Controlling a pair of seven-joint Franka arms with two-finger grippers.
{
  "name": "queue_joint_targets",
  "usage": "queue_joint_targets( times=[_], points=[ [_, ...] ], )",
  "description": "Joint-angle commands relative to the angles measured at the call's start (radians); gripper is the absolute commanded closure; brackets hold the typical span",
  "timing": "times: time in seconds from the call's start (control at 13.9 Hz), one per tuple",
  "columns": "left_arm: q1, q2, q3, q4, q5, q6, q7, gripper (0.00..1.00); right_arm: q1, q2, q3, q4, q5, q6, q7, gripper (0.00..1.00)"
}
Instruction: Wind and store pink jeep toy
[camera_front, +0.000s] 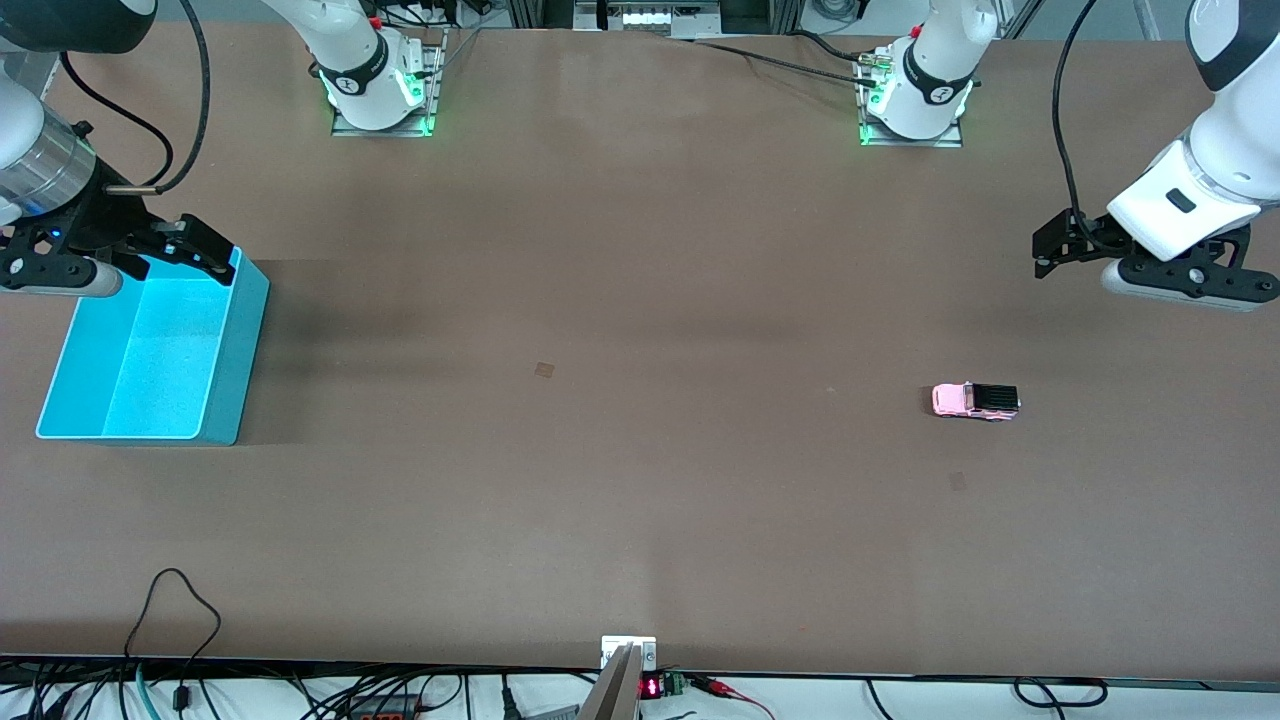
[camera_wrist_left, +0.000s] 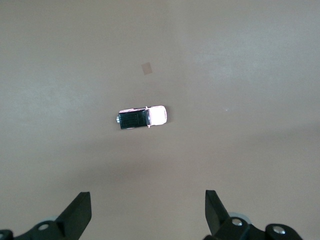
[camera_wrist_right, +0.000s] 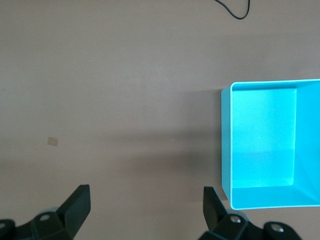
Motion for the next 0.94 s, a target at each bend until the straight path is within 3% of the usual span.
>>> queue_joint_targets(
  times=[0.0,0.86],
  points=[
    [-0.006,0.02,-0.001,0.037,0.012,-0.026,0.004,0.0,0.011,-0.011,-0.008,-0.005,0.003,-0.003,0.015,0.0],
    [0.002,0.028,-0.004,0.038,0.012,-0.094,0.002,0.0,0.011,-0.011,-0.009,-0.005,0.003,0.0,0.015,0.0]
  ],
)
